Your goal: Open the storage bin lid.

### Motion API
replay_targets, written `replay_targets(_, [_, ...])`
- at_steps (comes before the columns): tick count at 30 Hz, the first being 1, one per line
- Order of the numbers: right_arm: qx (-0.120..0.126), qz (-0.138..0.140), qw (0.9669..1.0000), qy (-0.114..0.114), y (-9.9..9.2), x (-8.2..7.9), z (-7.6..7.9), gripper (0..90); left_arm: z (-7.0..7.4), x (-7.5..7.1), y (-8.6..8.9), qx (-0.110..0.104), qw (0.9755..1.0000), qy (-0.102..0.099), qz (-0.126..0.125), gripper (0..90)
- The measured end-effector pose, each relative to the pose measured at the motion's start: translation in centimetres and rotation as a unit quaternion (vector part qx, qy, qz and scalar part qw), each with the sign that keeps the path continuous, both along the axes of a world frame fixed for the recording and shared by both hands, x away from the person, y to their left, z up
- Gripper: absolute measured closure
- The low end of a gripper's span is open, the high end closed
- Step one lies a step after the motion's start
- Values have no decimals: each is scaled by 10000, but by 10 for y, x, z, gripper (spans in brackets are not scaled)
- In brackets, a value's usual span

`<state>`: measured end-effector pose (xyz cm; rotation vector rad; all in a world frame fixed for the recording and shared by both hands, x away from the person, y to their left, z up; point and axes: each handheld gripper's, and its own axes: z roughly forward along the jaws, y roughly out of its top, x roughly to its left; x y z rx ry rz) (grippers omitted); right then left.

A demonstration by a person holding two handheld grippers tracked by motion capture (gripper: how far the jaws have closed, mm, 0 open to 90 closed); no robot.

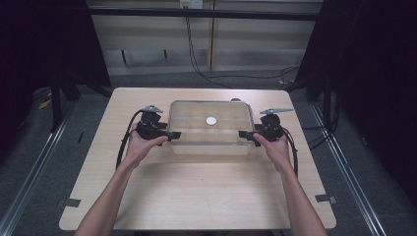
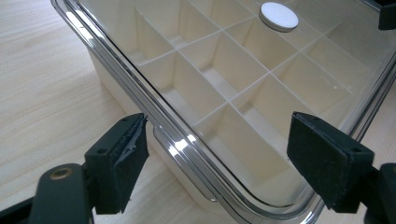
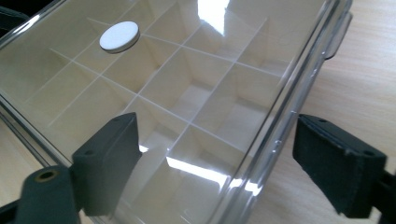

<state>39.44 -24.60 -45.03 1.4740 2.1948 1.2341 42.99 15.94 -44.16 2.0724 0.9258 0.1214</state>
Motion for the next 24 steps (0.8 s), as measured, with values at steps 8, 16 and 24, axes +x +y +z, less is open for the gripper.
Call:
replay_targets(8, [274,-65,9995,125,1,9,-6,121,0,1,0,-3,10000,-14,-97,221])
replay_targets(16, [198,-146,9997,-26,2,8,-6,120,-6,6,-6,-169,9994,281,-59,144])
replay_targets(24, [97,-229,9994,-238,5,5,-3,139,-5,3,-4,-200,9998,69,20,190])
